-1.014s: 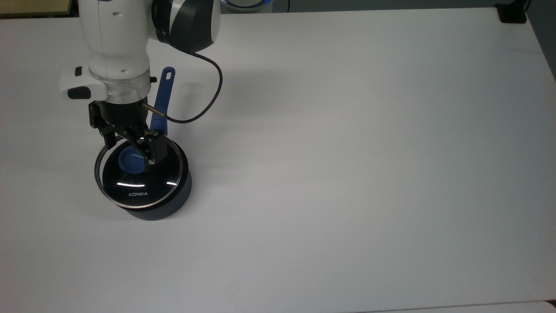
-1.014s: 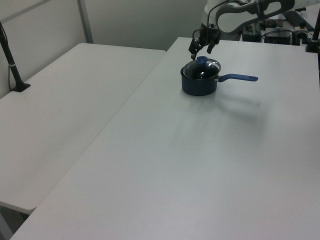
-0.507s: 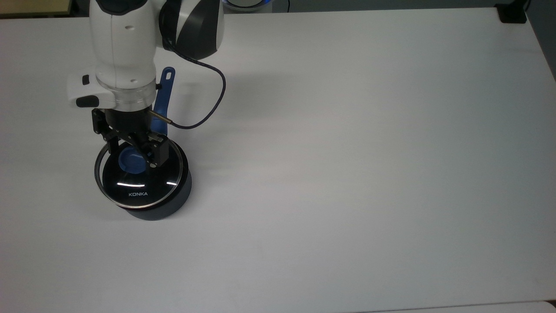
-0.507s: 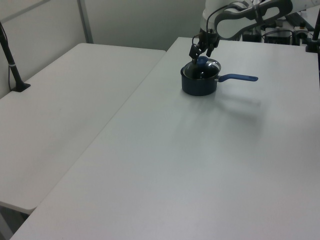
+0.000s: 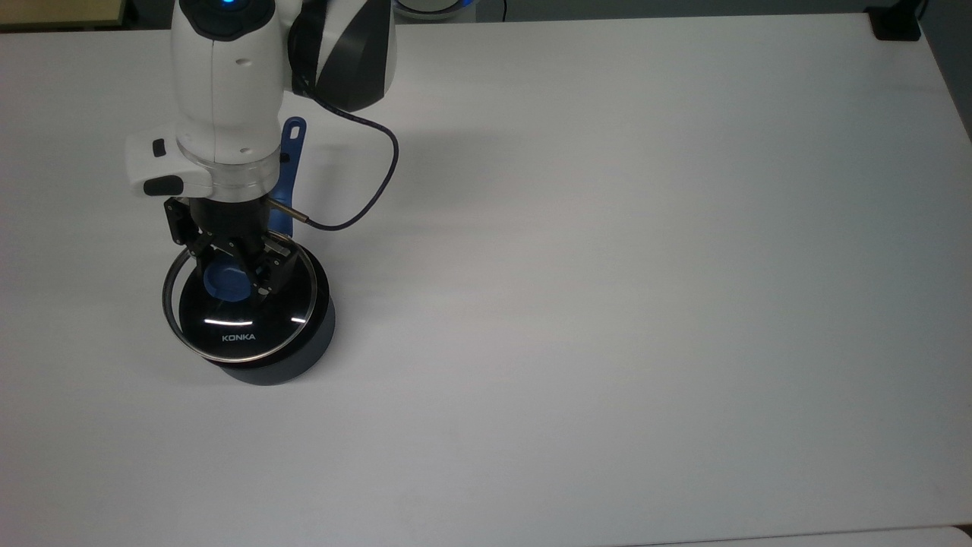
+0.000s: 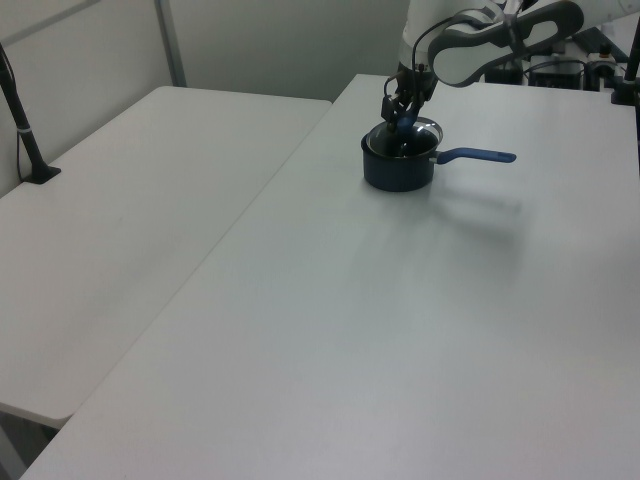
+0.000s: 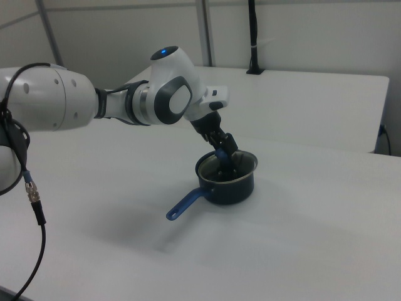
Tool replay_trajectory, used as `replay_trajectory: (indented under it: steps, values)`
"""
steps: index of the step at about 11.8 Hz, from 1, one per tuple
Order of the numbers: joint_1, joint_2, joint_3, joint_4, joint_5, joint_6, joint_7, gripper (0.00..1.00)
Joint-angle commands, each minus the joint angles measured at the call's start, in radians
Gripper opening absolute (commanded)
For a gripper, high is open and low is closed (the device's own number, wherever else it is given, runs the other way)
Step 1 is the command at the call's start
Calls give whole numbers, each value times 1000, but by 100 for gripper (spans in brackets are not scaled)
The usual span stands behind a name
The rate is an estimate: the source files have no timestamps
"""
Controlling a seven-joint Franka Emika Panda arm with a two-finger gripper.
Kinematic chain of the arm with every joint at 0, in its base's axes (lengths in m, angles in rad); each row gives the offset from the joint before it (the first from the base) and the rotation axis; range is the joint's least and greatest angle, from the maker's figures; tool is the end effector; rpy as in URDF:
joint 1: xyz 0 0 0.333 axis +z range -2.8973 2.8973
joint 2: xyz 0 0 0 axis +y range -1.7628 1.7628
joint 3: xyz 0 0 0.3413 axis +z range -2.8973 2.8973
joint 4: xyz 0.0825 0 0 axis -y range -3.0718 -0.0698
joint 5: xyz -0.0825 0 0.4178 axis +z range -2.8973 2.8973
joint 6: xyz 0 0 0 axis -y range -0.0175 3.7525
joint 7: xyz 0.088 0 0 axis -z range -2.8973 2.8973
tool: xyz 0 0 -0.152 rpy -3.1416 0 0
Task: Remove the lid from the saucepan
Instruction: 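Close the gripper around the blue lid knob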
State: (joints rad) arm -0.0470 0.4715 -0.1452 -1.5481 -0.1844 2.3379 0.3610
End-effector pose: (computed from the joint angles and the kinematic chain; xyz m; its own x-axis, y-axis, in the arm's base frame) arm 0.7590 -0.1413 0.3803 0.8603 -0.3617 0.3594 -0.4239 -0.8990 0.1100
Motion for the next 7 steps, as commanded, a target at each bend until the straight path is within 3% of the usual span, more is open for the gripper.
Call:
replay_trajectory:
  steps: [1,5,7]
  values:
    - [4,-8,-5,2,-7,14,21,60]
    - [4,-59,7,0,-6,-40,19,58]
    - [-13,-149,70,-24,-6,-159,7,58]
